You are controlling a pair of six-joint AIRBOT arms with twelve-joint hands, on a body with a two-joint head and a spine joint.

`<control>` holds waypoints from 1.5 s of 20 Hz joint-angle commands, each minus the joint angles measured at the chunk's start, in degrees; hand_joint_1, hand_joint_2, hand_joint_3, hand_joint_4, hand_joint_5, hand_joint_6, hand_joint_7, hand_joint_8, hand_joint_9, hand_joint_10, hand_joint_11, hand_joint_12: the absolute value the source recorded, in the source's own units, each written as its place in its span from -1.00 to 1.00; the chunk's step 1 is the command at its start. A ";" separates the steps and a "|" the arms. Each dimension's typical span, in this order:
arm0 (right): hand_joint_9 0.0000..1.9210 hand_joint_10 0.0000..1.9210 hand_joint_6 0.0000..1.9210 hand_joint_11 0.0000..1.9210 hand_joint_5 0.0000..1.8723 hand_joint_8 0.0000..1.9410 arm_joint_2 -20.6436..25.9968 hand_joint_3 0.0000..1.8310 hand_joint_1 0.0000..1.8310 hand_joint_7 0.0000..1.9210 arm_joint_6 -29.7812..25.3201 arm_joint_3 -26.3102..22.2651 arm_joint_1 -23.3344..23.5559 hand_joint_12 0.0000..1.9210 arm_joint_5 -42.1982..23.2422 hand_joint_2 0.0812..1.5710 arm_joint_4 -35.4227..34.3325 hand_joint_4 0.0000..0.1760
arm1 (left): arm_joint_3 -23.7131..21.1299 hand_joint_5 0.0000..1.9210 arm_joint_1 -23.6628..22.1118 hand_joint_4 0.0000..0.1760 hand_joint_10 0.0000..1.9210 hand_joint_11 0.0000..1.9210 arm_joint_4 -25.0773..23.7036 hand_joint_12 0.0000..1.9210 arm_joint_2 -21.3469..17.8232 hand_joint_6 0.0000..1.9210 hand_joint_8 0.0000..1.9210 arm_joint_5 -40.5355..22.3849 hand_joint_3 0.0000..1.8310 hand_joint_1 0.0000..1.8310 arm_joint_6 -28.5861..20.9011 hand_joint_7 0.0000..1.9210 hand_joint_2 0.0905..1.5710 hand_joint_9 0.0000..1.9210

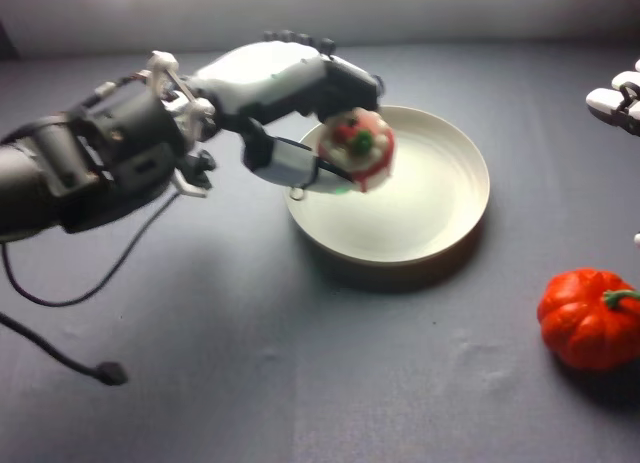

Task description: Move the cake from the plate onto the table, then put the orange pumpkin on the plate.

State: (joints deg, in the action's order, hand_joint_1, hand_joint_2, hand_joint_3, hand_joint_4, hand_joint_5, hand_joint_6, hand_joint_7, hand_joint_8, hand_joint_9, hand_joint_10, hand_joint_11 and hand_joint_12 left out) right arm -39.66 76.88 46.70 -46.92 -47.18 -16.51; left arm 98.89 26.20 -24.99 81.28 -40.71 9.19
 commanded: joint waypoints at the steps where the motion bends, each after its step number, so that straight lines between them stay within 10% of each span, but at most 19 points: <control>1: -0.90 -1.00 -1.00 -1.00 -0.88 -1.00 0.23 -1.00 -0.47 -0.89 -0.17 -0.12 0.66 -0.42 -6.55 0.53 0.23 -0.85 | -0.70 -0.04 -0.64 -1.00 0.40 -0.68 2.69 0.96 -1.38 0.18 0.35 -7.12 -1.00 0.29 -0.20 -0.20 0.48 -0.44; 2: -0.91 -1.00 -1.00 -1.00 -0.90 -1.00 0.23 -0.99 -0.47 -0.90 -0.17 -0.19 0.66 -0.44 -6.55 0.55 0.22 -0.95 | -1.66 -0.06 -0.44 -1.00 0.22 -0.87 2.86 0.91 -2.65 0.16 -0.05 -7.14 -1.00 0.25 -0.20 -0.25 0.45 -0.50; 3: -0.92 -1.00 -1.00 -1.00 -0.90 -1.00 0.23 -1.00 -0.48 -0.90 -0.17 -0.24 0.66 -0.44 -6.50 0.55 0.21 -0.95 | -2.89 -0.03 0.14 -1.00 0.21 -0.87 3.38 0.89 -4.40 0.16 0.20 -7.37 -1.00 0.29 -0.20 -0.17 0.45 -0.46; 4: -0.91 -1.00 -1.00 -1.00 -0.89 -1.00 0.23 -1.00 -0.41 -0.90 -0.17 -0.29 0.66 -0.36 -6.46 0.56 0.14 -1.00 | -3.91 0.01 0.77 -1.00 0.93 -0.10 4.05 1.00 -5.95 0.05 0.83 -7.48 -1.00 0.26 -0.20 -0.13 0.39 -0.13; 5: -0.92 -1.00 -1.00 -1.00 -0.90 -1.00 0.24 -1.00 -0.40 -0.90 -0.17 -0.36 0.66 -0.39 -6.44 0.56 0.07 -1.00 | -4.69 -0.05 1.60 -1.00 0.99 0.06 4.82 1.00 -7.37 0.14 0.94 -7.49 -1.00 0.25 -0.20 -0.09 0.42 -0.01; 13: -0.95 -1.00 -1.00 -1.00 -0.92 -1.00 0.40 -1.00 -0.34 -0.93 -0.17 -0.67 0.66 -0.39 -6.17 0.58 -0.01 -1.00 | -8.23 -0.04 9.48 -1.00 0.95 -0.01 10.72 1.00 -15.44 0.09 0.59 -5.44 -1.00 0.28 -0.20 -0.02 0.43 -0.04; 26: -0.98 -1.00 -1.00 -1.00 -0.98 -1.00 0.23 -0.99 -0.45 -0.98 -0.16 -0.95 0.66 -0.65 -5.44 0.66 -0.30 -1.00 | -14.35 -0.07 20.30 -1.00 0.93 0.01 16.79 1.00 -23.93 0.18 0.66 -7.53 -1.00 0.25 -0.20 -0.02 0.44 -0.01; 30: -0.94 -0.99 -1.00 -1.00 -0.95 -1.00 0.27 -0.99 -0.41 -0.94 -0.16 -1.04 0.66 -0.45 -5.32 0.67 -0.49 -1.00 | -14.86 -0.15 22.86 -1.00 0.92 -0.04 18.83 1.00 -24.52 0.03 0.59 -8.11 -1.00 0.34 -0.20 -0.12 0.50 -0.06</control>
State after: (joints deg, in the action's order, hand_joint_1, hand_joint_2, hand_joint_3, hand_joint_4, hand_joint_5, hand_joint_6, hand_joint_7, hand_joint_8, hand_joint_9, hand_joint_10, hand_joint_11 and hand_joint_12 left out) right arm -39.66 76.79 45.67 -46.92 -45.98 -17.26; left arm 83.90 49.52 -8.12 57.49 -42.33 9.28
